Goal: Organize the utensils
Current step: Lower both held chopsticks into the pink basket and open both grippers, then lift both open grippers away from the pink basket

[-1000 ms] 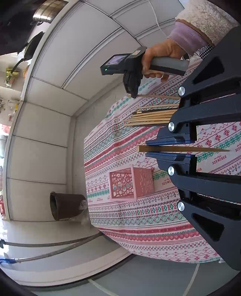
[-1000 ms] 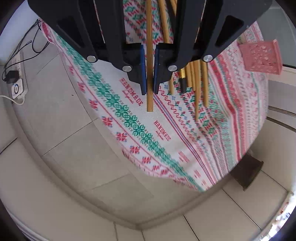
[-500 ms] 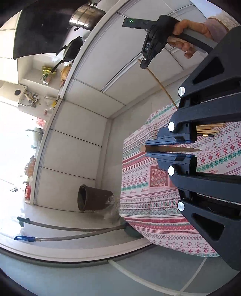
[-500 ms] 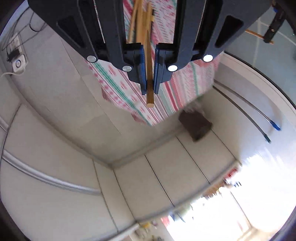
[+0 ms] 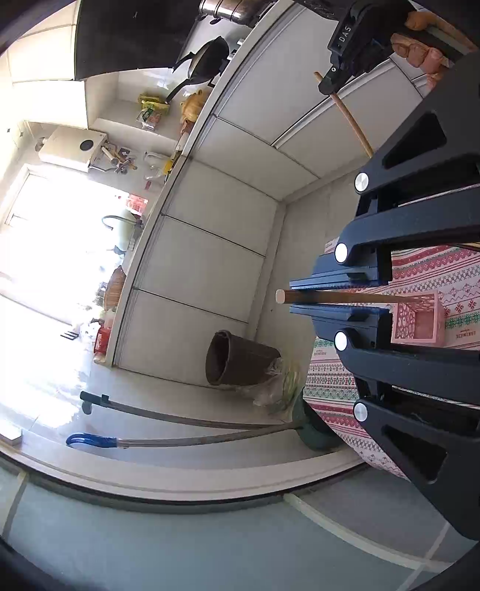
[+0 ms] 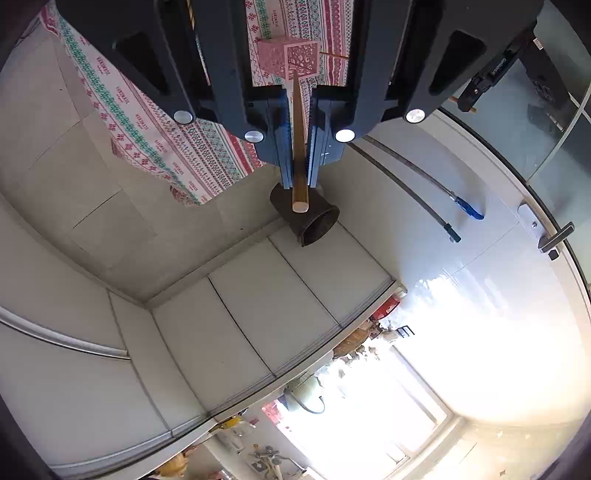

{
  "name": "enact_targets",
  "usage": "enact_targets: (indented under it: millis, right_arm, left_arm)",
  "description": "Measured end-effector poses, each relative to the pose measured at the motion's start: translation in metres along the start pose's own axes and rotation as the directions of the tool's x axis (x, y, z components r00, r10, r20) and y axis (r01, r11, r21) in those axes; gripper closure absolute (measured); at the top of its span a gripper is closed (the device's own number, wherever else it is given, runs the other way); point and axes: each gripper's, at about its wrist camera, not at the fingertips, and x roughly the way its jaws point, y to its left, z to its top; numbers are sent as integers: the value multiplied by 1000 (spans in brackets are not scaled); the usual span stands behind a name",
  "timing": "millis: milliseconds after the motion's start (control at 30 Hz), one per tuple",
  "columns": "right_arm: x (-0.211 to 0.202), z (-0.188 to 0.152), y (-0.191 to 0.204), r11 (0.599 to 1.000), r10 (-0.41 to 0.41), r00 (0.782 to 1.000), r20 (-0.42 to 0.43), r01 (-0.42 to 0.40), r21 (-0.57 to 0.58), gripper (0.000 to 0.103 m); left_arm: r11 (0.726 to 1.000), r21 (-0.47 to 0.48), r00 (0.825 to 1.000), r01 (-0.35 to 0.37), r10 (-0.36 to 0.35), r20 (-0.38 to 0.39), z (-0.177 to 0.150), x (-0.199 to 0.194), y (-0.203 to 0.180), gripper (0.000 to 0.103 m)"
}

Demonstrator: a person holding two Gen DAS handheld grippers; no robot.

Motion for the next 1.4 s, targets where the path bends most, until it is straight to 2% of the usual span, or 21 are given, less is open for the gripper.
enact_targets:
  millis: [133,167,200,233,400,533,833,900,1000,1167,1233,1300,1400]
  right_arm:
    - [21,-11,10,1000,12,998,-56,-13,-16,95]
    - [25,-15,13,1000,12,998,-63,-14,-20,95]
    - [30,-18,16,1000,14,998,-68,-16,-26,95]
    - [33,-21,19,999,14,997,-72,-17,-32,95]
    - [43,-29,25,999,9,996,-88,-13,-50,95]
    - [51,-35,27,998,0,995,-101,-6,-57,95]
    - [90,-55,33,996,-31,990,-138,19,-91,95]
    - [107,-65,33,993,-41,984,-174,21,-115,92]
    - [117,-77,30,994,-53,975,-214,31,-108,78]
    - [94,-77,46,971,-106,986,-129,74,-228,76]
    - [86,-78,51,956,-132,987,-95,101,-275,68]
    - [79,-82,56,937,-156,985,-68,126,-325,64]
    - [72,-88,61,914,-183,983,-32,158,-374,55]
  left_arm:
    - [1000,-13,999,-12,11,-52,-18,35,13,94]
    - [1000,-11,997,-10,10,-73,-24,43,15,89]
    - [1000,-20,996,6,-7,-92,-28,49,18,75]
    - [999,-34,996,8,-11,-94,-31,50,21,66]
    - [998,-52,999,-37,36,-10,-21,24,33,65]
    - [997,-65,999,-42,44,30,-13,6,37,57]
    - [996,-62,998,-59,58,-5,-15,10,40,56]
    - [997,-60,998,-57,56,-19,-16,14,40,56]
    - [997,-48,998,-54,52,-35,-19,17,38,56]
    - [998,-3,996,-58,58,-70,-27,24,26,55]
    - [997,25,995,-68,70,-77,-31,27,19,48]
    - [994,57,993,-90,94,-70,-37,28,12,44]
    - [989,97,990,-113,120,-68,-45,29,4,41]
